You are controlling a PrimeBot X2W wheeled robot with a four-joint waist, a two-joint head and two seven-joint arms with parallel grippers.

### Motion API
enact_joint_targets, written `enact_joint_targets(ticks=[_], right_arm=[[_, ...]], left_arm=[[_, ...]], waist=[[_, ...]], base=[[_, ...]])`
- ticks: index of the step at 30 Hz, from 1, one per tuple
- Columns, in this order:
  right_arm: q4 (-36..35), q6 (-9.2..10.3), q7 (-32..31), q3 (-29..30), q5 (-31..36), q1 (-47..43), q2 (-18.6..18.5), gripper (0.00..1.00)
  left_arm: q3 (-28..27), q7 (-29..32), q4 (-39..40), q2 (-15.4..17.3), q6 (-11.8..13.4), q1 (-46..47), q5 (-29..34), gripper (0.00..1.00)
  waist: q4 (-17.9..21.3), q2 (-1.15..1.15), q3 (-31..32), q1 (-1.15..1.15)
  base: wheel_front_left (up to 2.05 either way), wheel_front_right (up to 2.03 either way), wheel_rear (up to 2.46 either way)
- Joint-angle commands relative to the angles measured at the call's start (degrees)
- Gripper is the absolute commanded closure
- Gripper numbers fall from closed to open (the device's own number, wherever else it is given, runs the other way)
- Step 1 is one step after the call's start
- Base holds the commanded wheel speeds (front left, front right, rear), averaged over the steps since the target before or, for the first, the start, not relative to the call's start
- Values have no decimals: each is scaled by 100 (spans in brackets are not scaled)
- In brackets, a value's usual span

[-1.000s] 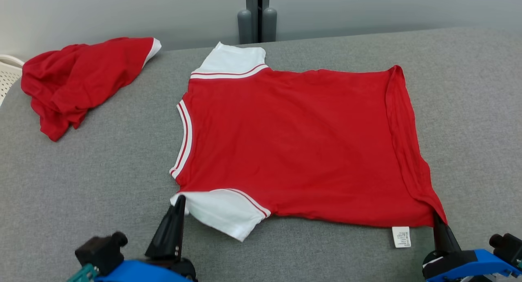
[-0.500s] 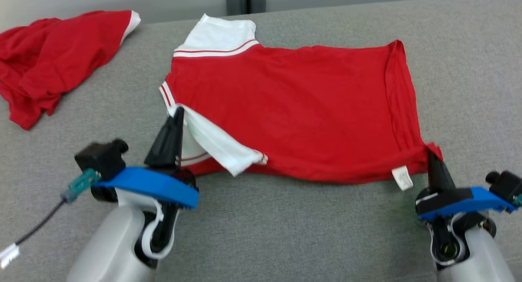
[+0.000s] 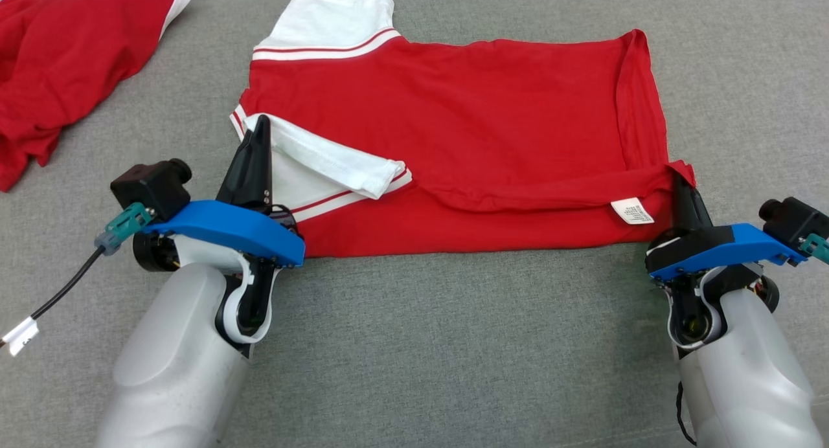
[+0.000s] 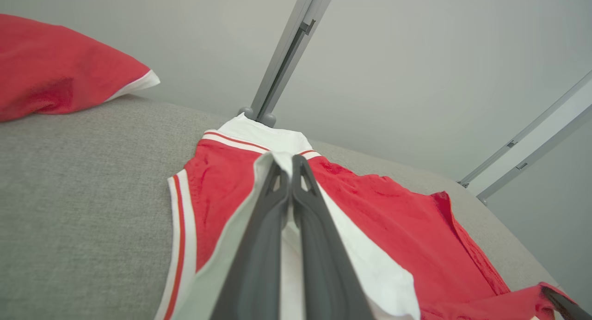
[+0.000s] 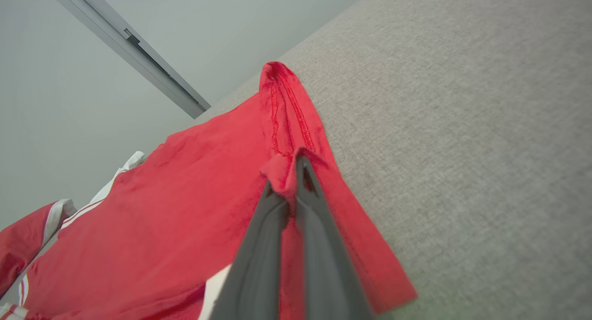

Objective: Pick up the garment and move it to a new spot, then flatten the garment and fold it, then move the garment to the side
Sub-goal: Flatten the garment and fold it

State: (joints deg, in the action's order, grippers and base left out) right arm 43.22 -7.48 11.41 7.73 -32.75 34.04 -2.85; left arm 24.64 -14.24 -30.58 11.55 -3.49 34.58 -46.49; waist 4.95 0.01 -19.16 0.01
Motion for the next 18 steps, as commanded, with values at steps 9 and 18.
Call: enact_joint_targets(ticks=[9, 18], right_arm=[[287, -3, 356, 8, 418, 290, -11, 0], [-578, -3, 385, 361, 1515, -452, -10, 0]], left_arm=[[-357, -98, 41, -244, -196, 175, 322, 0], [-461, -100, 273, -181, -268, -609, 649, 0]], waist=[[-53, -1, 146, -1], [-76, -1, 535, -1]], base=[[0, 0, 0], [0, 0, 0]])
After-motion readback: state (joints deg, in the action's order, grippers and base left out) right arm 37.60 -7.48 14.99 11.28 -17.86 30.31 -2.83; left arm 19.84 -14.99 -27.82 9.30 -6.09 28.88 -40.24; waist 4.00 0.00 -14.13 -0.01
